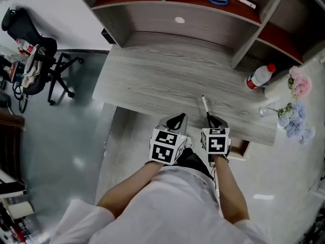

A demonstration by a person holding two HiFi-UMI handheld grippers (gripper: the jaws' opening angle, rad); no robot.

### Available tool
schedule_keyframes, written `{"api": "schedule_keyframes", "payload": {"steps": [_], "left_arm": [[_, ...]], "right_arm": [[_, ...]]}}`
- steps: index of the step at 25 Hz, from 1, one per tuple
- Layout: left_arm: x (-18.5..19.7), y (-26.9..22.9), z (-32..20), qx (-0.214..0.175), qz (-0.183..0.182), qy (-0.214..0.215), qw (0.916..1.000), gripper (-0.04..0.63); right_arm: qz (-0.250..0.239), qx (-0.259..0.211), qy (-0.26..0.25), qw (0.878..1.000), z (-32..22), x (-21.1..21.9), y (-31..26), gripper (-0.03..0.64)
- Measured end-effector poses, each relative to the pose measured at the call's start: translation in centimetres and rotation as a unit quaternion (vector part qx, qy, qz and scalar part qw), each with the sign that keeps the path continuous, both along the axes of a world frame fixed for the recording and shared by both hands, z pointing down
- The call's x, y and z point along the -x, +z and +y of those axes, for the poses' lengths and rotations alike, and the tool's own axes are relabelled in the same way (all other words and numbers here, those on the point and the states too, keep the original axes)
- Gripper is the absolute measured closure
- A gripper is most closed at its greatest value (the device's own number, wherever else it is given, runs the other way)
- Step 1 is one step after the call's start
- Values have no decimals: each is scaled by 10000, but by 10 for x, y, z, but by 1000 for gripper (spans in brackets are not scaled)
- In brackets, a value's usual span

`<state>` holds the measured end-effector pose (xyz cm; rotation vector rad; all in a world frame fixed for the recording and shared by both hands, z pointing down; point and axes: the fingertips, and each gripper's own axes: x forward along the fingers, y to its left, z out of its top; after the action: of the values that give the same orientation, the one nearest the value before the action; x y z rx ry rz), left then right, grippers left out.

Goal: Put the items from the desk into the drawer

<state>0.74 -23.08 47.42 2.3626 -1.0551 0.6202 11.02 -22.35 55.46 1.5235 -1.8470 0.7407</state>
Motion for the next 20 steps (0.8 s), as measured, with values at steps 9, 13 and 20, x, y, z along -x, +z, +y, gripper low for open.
{"api": "schedule_keyframes", "payload": {"steps": [9, 13, 20], "left_arm": [[4, -4, 41, -75, 248, 511, 9984, 594], [11, -4, 56, -62, 364, 610, 9975, 593], [1, -1, 94, 53, 536, 1014, 9934, 594]], "right_arm": [[151, -142, 425, 9989, 62, 12, -16, 580], [263, -196, 588, 9977, 88, 12, -20, 580], [554, -164, 955, 9938, 139, 5, -27, 580]]}}
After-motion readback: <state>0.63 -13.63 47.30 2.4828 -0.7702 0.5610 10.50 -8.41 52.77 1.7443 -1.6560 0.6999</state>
